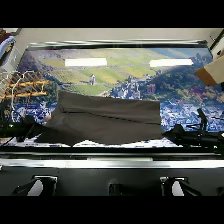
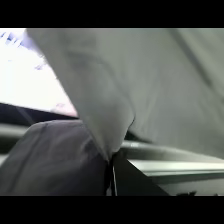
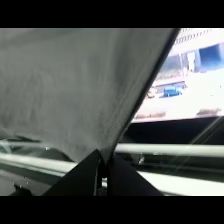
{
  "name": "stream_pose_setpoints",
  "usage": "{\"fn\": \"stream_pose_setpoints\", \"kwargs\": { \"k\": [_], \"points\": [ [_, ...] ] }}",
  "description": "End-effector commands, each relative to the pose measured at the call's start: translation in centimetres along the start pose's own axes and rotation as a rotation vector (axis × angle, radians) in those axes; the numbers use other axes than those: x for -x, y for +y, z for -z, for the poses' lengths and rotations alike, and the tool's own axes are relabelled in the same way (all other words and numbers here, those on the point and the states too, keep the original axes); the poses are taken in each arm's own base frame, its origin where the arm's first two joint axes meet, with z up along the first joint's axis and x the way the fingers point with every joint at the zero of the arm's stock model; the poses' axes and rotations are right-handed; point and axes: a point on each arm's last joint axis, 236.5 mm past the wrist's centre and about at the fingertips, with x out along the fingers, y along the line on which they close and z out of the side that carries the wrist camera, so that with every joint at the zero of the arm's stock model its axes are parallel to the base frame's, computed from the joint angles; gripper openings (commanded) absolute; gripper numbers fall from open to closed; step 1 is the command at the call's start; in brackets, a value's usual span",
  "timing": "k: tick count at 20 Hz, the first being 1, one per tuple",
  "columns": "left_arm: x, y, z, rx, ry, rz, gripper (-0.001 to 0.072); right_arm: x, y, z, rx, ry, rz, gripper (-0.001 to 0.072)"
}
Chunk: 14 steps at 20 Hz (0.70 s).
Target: Fold the clothes and pants, and hang the long-sleeved shirts on hangers.
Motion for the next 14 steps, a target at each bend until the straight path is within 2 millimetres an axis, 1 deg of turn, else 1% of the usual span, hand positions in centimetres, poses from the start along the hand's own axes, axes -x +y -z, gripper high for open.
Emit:
{"fn": "stream_pose_setpoints", "kwargs": {
  "k": [1,2,4,6,8,11,14],
  "points": [
    [-2.0,-2.2,-3.5,-0.075,-0.072,0.03,0.0017,-0.4,1.6,-3.1,0.083,-0.117,0.019,0.0026],
    [-3.2,-2.7,-4.5,-0.098,-0.077,0.03,0.0017,-1.3,2.1,-3.9,0.121,-0.122,0.046,0.0026],
    [-5.3,-3.6,-6.9,-0.111,-0.101,0.03,0.0017,-3.3,2.6,-6.6,0.164,-0.155,0.113,0.0027],
    [-6.5,-4.5,-9.4,-0.118,-0.118,0.031,0.0017,-4.7,2.7,-9.4,0.162,-0.176,0.166,0.0027],
    [-7.3,-5.5,-11.8,-0.128,-0.12,0.036,0.0017,-5.7,2.9,-11.9,0.165,-0.172,0.18,0.0027],
    [-8.3,-6.4,-15.1,-0.136,-0.125,0.039,0.0017,-6.6,2.9,-14.7,0.162,-0.174,0.193,0.0027],
    [-9.4,-6.5,-17.4,-0.132,-0.123,0.039,0.0017,-6.4,2.5,-16.9,0.169,-0.201,0.237,0.0027]
  ]
}}
